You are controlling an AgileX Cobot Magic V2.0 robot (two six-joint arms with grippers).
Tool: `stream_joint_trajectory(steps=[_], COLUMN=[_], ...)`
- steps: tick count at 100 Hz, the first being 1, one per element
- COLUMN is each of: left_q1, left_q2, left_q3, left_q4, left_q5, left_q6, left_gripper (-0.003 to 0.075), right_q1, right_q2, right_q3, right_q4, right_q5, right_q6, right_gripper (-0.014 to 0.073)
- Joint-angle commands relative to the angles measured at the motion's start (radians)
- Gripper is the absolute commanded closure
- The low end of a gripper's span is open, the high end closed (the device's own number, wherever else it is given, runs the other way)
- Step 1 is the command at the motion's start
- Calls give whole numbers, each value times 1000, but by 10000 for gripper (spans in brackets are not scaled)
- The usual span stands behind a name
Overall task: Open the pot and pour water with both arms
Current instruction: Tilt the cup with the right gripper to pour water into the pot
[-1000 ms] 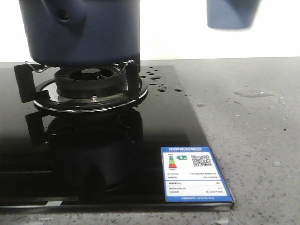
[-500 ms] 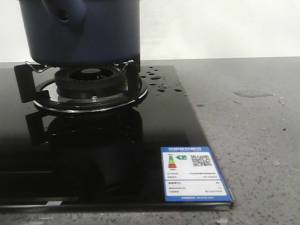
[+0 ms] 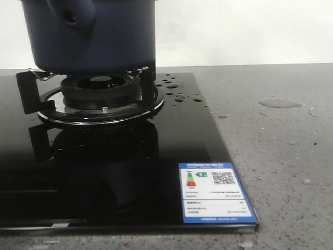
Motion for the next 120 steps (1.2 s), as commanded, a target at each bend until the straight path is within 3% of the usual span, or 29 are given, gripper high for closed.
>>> stream_joint_trajectory(steps=[1,20,78,120], left_q1=[-1,-1,-1,-1], left_q2=[2,2,2,2], left_q3=[-30,-30,-30,-30], left_q4=[-67,-67,-67,-67], left_q5=[-52,-50,-43,-22], left_q6=[-8,-8,-8,-8], left_gripper=[488,488,488,488], right_q1=[1,-11,-60,-60], right_q2=[-35,-29,-29,-29], right_q3=[-42,-42,-144,-293], right_q4=[-136,-355,-516,-550], right_q5=[-114,-193,-213,-221], right_q6=[-5,-5,-5,-5], right_gripper=[138,138,138,138])
